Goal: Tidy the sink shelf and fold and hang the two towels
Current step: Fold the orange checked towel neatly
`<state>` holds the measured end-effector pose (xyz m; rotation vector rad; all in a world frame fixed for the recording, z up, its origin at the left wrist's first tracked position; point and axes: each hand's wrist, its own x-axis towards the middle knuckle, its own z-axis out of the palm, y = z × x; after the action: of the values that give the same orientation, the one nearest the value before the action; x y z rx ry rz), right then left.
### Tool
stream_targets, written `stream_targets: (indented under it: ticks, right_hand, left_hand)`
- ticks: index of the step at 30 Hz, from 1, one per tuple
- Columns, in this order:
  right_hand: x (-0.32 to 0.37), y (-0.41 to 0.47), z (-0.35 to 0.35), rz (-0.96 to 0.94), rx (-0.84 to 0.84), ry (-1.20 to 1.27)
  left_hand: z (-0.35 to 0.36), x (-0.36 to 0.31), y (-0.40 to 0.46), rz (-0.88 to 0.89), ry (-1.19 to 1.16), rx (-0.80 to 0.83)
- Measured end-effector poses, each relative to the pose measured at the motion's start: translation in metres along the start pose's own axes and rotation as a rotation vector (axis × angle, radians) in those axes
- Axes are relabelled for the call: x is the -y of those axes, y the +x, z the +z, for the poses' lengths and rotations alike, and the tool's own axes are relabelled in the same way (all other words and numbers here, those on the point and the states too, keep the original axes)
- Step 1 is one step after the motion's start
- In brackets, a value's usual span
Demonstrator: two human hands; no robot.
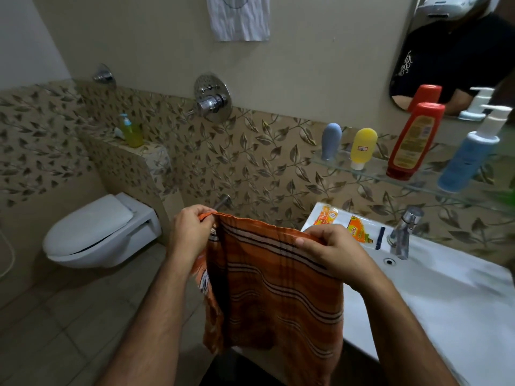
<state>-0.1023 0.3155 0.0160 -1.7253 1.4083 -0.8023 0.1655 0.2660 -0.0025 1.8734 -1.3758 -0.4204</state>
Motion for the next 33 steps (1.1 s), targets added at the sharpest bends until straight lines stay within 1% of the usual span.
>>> stream_targets:
  ticks: [3, 5, 7, 10, 13, 16, 21, 24, 30, 33]
  right_hand:
    - [0.004, 0.004, 0.005, -0.035, -0.179, -0.033]
    - [0.005, 0.006, 0.006, -0.005, -0.23, -0.124]
    - [0.004, 0.007, 0.002, 0.065, -0.203, -0.184]
    - [0.003, 0.007, -0.005, 0.128, -0.106, -0.275]
    - [0.004, 0.004, -0.007, 0.109, -0.037, -0.404]
    - [0.001, 0.002, -0.004, 0.086, -0.05, -0.455]
    - [-0.006, 0.0, -0.005, 0.12, -0.077, -0.271]
    - [-0.007, -0.002, -0.01, 0.162, -0.019, -0.179]
    - [-0.011, -0.005, -0.013, 0.264, 0.117, -0.105]
    - [-0.006, -0.003, -0.012, 0.26, 0.109, 0.029]
  left_hand:
    - [0.005, 0.007, -0.004, -0.024, 0.019, 0.035]
    - [0.007, 0.011, -0.007, -0.042, 0.027, 0.045]
    - [0.007, 0.013, -0.011, -0.05, 0.029, 0.033]
    - [0.007, 0.015, -0.015, -0.03, 0.013, 0.025]
    - [0.008, 0.013, -0.017, -0.017, 0.005, 0.023]
    - [0.01, 0.011, -0.017, -0.003, 0.001, 0.015]
    - [0.011, 0.012, -0.014, -0.014, 0.004, 0.05]
    - [0.01, 0.013, -0.011, 0.007, 0.015, 0.062]
    - [0.011, 0.016, -0.009, 0.017, 0.061, 0.087]
    - [0.012, 0.02, -0.005, -0.023, 0.072, 0.141]
